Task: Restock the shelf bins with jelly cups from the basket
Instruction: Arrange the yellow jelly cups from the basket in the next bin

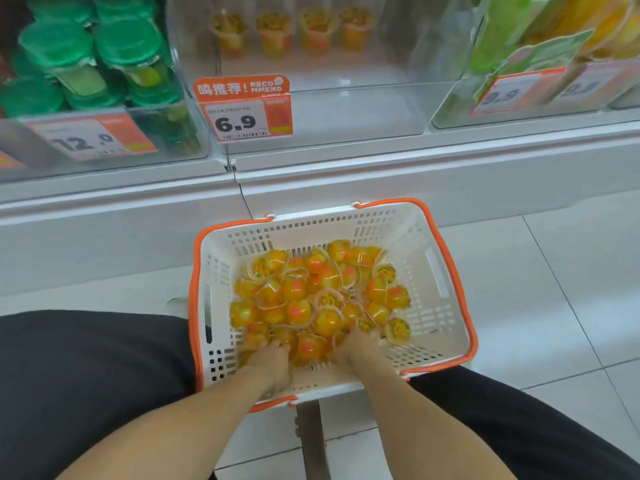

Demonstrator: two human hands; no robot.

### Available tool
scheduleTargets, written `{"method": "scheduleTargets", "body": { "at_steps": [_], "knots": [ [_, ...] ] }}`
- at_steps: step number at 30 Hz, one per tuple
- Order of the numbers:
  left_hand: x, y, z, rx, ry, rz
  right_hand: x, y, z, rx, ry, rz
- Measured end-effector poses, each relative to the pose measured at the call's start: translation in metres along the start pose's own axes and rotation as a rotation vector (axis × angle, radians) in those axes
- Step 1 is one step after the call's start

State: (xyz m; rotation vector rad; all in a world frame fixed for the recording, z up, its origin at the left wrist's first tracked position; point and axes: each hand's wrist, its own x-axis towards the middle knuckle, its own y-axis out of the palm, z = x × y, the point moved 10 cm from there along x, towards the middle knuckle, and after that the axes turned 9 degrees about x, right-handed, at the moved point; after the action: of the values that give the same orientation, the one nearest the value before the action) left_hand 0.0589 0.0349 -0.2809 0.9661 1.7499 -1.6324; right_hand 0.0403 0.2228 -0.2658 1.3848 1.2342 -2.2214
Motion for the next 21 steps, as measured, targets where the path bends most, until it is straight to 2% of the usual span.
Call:
{"method": "scheduleTargets", "body": {
  "at_steps": [5, 9, 13, 15, 18, 21],
  "knots": [
    [0.005, 0.005, 0.002, 0.060, 0.020, 0.033, 0.009, -0.006, 0.000, 0.285, 0.020, -0.035],
    [0.006, -0.009, 0.004, -0.029, 0.000, -0.067, 0.006, -0.018, -0.002, 0.402, 0.017, -0.183],
    [0.003, -0.037, -0.003, 0.037, -0.064, -0.215, -0.002, -0.032, -0.003, 0.433, -0.010, -0.206],
    [0.007, -0.040, -0.008, -0.082, -0.085, -0.245, -0.002, -0.038, -0.005, 0.501, -0.017, -0.188],
    [0.017, -0.027, -0.007, -0.417, -0.179, -0.201, -0.004, -0.048, -0.009, 0.670, 0.011, -0.105],
    [0.019, -0.019, -0.006, -0.495, -0.287, -0.202, -0.014, -0.060, -0.012, 0.935, 0.065, -0.004]
  ]
}}
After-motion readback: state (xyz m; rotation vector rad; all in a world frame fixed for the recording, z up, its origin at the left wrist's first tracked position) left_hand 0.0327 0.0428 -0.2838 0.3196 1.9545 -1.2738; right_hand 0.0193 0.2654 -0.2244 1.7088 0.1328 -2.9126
